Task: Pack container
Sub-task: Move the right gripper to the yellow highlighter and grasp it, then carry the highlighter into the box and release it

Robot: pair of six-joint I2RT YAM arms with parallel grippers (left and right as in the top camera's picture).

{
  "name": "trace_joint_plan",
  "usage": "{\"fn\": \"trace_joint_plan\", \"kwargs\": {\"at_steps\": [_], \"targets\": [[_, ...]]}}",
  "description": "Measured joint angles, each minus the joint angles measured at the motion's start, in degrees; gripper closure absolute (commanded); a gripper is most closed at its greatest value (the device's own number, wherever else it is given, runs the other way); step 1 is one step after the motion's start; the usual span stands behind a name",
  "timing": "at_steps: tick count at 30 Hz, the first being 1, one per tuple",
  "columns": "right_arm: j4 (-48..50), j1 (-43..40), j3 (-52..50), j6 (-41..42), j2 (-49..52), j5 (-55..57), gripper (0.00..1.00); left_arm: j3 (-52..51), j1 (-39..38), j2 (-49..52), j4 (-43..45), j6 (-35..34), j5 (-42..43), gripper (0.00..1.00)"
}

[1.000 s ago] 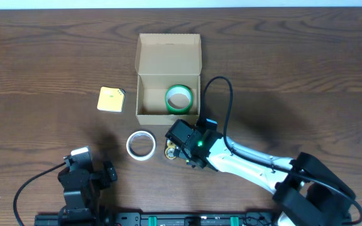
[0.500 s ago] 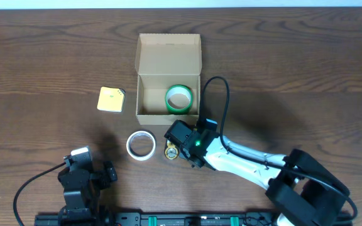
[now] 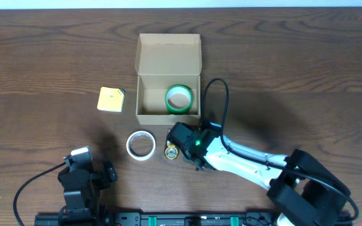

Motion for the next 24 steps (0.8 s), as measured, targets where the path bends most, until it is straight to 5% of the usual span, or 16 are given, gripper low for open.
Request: {"fn": "trace_joint_plan", "kwargs": {"at_steps": [12, 19, 24], "targets": [[-7.32, 0.0, 0.04, -4.98, -19.32, -0.79, 0.87, 0.0, 0.0, 0.0, 0.02, 0.0, 0.0, 0.05], [-5.68, -0.96, 9.42, -19.8, -23.39, 1.11, 0.82, 0.0, 0.0, 0.0, 0.0, 0.0, 0.0, 0.05], [-4.0, -5.07, 20.63, -33.09, -16.72, 3.26, 0.82, 0.0, 0.0, 0.0, 0.0, 0.0, 0.0, 0.05]]}}
